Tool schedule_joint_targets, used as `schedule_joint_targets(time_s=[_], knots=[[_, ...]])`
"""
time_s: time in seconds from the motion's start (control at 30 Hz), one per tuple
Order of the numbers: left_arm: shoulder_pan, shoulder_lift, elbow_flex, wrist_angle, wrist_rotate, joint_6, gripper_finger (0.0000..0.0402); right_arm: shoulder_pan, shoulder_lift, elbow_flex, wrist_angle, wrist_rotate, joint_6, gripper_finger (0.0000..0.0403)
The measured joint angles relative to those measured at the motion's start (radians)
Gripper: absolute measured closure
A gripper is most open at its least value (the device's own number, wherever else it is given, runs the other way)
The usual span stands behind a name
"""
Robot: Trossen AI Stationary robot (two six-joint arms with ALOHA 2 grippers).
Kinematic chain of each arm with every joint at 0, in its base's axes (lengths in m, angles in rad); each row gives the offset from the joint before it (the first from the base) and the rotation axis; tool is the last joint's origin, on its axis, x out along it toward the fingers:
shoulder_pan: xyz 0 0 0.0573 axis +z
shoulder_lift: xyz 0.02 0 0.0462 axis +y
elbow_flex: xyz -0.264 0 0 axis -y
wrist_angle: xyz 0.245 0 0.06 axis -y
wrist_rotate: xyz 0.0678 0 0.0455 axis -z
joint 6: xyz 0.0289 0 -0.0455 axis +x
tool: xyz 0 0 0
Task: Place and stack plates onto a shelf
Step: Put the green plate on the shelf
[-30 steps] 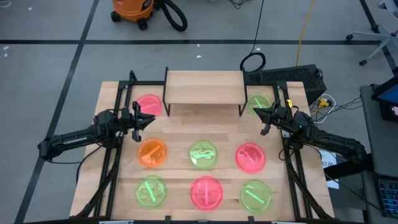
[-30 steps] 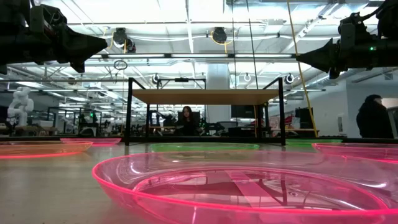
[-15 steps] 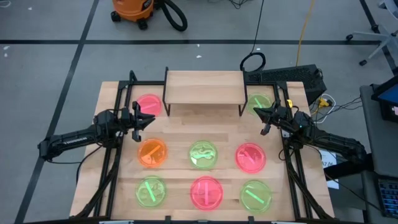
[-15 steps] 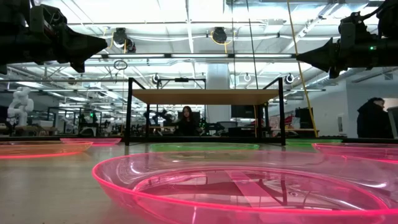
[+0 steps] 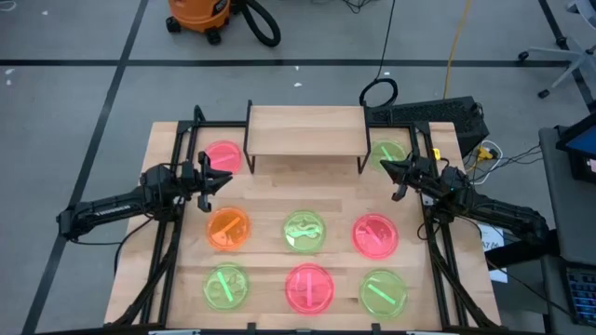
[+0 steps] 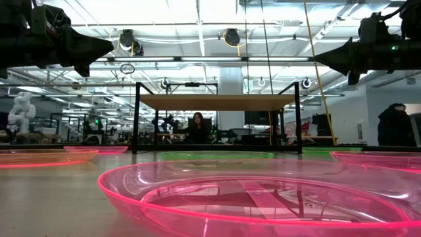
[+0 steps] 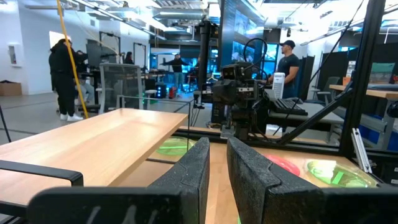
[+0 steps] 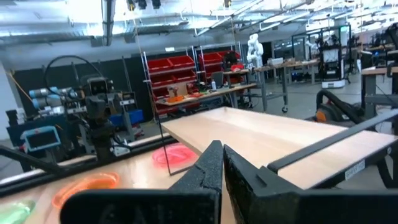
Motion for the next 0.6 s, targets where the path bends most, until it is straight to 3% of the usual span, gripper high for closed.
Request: schedule_joint_targets(time_s=[0.2,0.43,0.6], knots=[[0.000,0.000,0.000,0.000,0.000,0.000,0.0339,0.000,0.003,0.037,-0.012,-0.001,-0.064,0.0403],[0.000,0.000,0.000,0.000,0.000,0.000,0.0339,0.000,0.072,0.194,-0.292,0.052,-0.124,0.0403],[0.000,0.000,0.000,0.000,0.000,0.000,0.0339,0.000,0.147,0.233,-0.447,0.053,-0.119,0.0403]])
